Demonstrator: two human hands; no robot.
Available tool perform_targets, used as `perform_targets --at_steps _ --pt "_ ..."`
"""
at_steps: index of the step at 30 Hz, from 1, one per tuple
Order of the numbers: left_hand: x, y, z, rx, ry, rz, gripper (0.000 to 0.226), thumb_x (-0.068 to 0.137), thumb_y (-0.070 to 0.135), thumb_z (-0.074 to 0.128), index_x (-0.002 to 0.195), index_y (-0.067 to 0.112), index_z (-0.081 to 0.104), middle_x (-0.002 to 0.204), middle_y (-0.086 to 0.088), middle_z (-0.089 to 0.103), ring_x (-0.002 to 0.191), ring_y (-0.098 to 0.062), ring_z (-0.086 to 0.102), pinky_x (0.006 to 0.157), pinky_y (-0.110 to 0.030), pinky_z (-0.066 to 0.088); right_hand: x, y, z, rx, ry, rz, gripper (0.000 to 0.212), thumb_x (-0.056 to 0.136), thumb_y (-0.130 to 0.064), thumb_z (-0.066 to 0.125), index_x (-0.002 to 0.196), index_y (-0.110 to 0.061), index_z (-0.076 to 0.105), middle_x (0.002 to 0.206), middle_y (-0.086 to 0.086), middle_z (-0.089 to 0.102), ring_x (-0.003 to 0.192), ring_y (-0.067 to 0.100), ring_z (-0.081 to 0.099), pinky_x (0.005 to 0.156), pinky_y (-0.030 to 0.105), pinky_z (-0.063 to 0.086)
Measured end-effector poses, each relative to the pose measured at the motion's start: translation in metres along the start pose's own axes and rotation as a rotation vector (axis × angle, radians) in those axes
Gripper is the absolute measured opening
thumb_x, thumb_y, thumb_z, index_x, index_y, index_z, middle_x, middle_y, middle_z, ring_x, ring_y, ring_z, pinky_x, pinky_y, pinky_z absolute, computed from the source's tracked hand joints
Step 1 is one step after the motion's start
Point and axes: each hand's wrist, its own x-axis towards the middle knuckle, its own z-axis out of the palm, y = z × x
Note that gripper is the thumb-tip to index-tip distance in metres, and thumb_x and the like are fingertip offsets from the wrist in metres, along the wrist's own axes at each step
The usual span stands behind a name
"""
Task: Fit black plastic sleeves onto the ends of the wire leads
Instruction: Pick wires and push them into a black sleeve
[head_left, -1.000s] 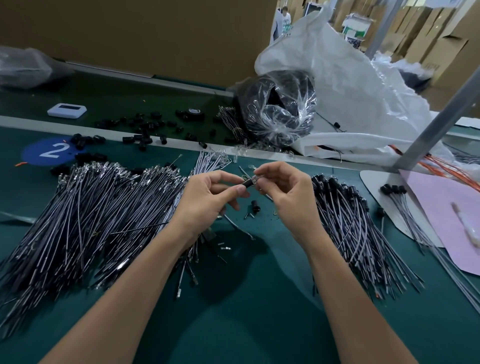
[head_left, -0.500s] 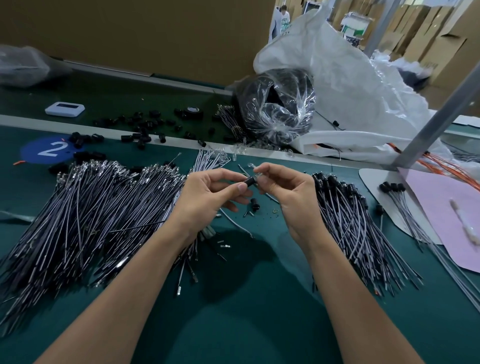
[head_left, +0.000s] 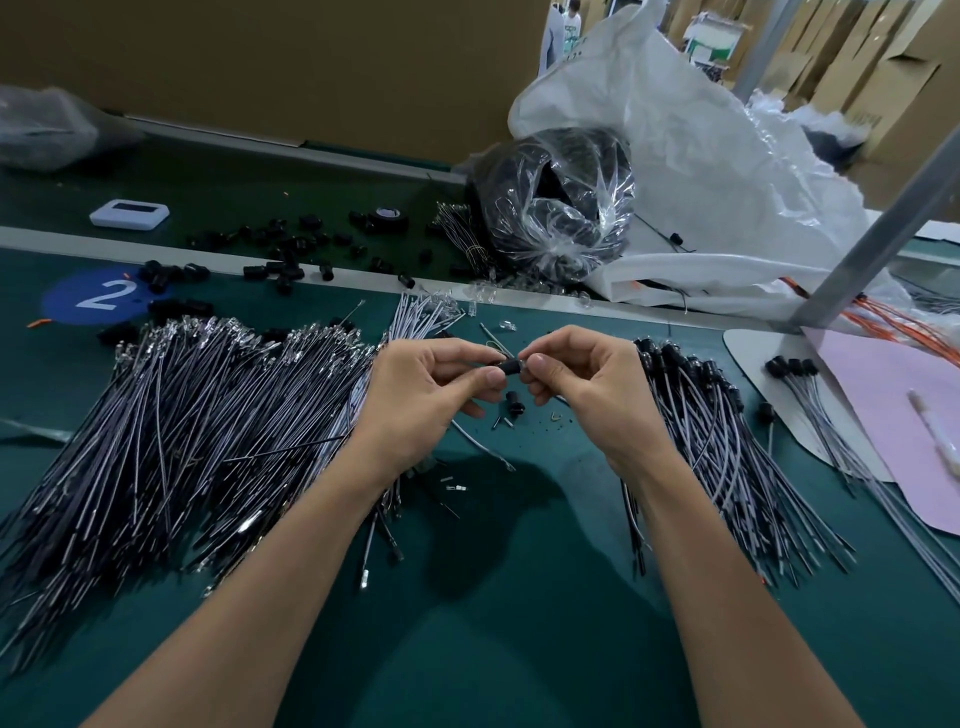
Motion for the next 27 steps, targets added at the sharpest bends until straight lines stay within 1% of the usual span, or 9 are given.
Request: perform_targets --at_steps 3,6,10,13,16,19,24,27 --pt "-0.0006 -0.0014 0.0034 0.005 0.030 0.010 0.014 0.083 0.001 0.072 0.094 0.009 0.072 0.076 -0.004 0.075 0.069 -0.015 0.074 0.058 -0.022 0.058 0.0003 0.0009 -0.0015 -0.020 0.001 -0.004 0.020 0.089 0.007 0.062 0.080 -0.010 0.069 0.063 0.001 0.067 0.055 0.011 0.059 0.056 0.019 0.049" --pt "-0.0005 -0.0027 0.0031 0.003 0.023 0.000 0.014 0.084 -0.001 0.071 0.093 0.009 0.072 0.075 -0.005 0.075 0.069 -0.016 0.074 0.060 -0.023 0.058 -0.0002 0.0018 -0.0014 -0.031 -0.005 0.002 0.020 0.089 0.007 0.062 0.080 -0.010 0.069 0.062 -0.001 0.067 0.056 0.011 0.060 0.056 0.020 0.050" --pt "-0.0010 -0.0032 0.0022 0.016 -0.011 0.014 0.017 0.084 -0.004 0.070 0.096 0.007 0.073 0.078 -0.008 0.075 0.071 -0.018 0.074 0.062 -0.023 0.059 -0.0013 0.0026 -0.0008 0.051 -0.004 0.043 0.018 0.089 0.008 0.060 0.081 -0.006 0.068 0.061 0.000 0.067 0.054 0.010 0.060 0.055 0.020 0.050" --pt "-0.0018 -0.0037 0.0032 0.025 0.001 0.025 0.018 0.083 -0.004 0.070 0.095 0.009 0.073 0.078 -0.006 0.075 0.072 -0.018 0.074 0.063 -0.022 0.059 -0.0023 0.0028 -0.0011 0.085 -0.013 0.069 0.015 0.088 0.008 0.061 0.082 -0.003 0.068 0.062 0.003 0.067 0.054 0.010 0.060 0.054 0.020 0.050" --pt "-0.0014 -0.0036 0.0042 -0.030 0.015 -0.007 0.016 0.084 -0.003 0.070 0.094 0.009 0.073 0.079 -0.005 0.076 0.073 -0.018 0.075 0.064 -0.022 0.058 -0.0017 0.0008 -0.0023 0.085 -0.021 0.032 0.015 0.088 0.009 0.060 0.083 -0.002 0.068 0.065 0.005 0.066 0.056 0.010 0.060 0.056 0.019 0.050" --pt "-0.0005 -0.0039 0.0044 -0.097 0.016 -0.048 0.014 0.085 -0.003 0.069 0.093 0.008 0.073 0.078 -0.006 0.076 0.072 -0.018 0.074 0.063 -0.022 0.058 -0.0011 0.0001 -0.0025 0.090 -0.022 0.002 0.016 0.087 0.009 0.061 0.082 -0.004 0.069 0.065 0.003 0.067 0.058 0.010 0.061 0.057 0.019 0.050" --pt "-0.0012 -0.0043 0.0071 -0.031 -0.001 -0.024 0.016 0.084 -0.005 0.069 0.093 0.007 0.073 0.079 -0.007 0.075 0.071 -0.020 0.074 0.063 -0.023 0.058 -0.0009 0.0059 -0.0015 0.091 0.011 0.037 0.014 0.088 0.006 0.063 0.082 -0.004 0.069 0.063 0.001 0.068 0.056 0.011 0.060 0.055 0.020 0.050" --pt "-0.0009 -0.0034 0.0053 -0.083 0.004 -0.042 0.015 0.084 -0.006 0.069 0.095 0.002 0.072 0.079 -0.009 0.075 0.070 -0.021 0.074 0.063 -0.023 0.058 -0.0006 0.0069 -0.0011 0.111 -0.017 0.017 0.015 0.087 0.007 0.063 0.083 -0.005 0.069 0.065 0.001 0.069 0.059 0.010 0.061 0.058 0.019 0.051"
